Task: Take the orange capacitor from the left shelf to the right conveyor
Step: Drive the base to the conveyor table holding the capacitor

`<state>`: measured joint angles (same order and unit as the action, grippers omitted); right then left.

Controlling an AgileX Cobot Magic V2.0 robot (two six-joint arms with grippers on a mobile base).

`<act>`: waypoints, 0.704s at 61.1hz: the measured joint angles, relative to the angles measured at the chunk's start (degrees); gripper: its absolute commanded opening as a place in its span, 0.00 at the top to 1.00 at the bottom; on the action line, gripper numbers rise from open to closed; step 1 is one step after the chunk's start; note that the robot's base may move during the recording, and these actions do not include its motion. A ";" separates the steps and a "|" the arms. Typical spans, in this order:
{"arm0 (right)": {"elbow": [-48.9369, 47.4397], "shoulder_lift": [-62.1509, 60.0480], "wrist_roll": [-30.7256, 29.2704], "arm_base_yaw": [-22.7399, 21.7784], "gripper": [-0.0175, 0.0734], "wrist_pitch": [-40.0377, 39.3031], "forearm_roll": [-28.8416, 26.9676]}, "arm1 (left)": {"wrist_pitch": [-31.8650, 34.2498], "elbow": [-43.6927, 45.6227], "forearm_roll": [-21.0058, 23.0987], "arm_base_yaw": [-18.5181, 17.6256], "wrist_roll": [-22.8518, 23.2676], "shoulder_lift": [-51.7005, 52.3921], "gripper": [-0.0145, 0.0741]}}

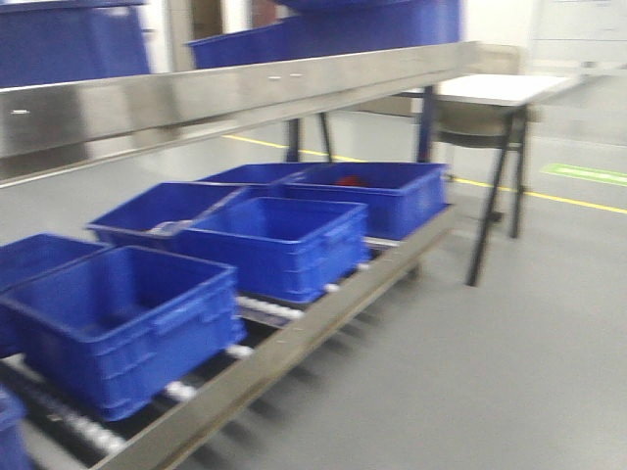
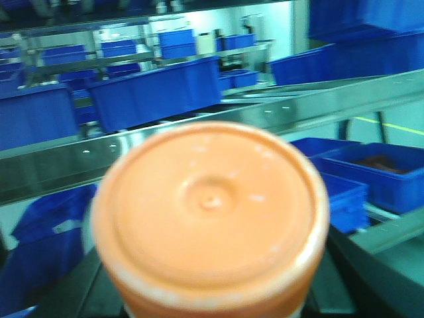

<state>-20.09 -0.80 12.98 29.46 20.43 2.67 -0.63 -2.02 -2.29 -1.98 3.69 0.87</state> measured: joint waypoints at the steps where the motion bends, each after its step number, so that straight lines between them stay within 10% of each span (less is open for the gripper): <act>1: 0.00 0.00 0.00 0.00 0.75 0.00 0.00 | 0.00 0.00 0.00 0.00 0.00 0.00 0.98; 43: 0.00 0.00 0.00 0.00 0.75 0.00 0.00 | 0.00 0.00 0.00 0.00 0.00 0.00 0.98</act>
<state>-20.09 -0.80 12.98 29.46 20.43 2.67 -0.63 -2.02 -2.29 -1.98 3.69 0.87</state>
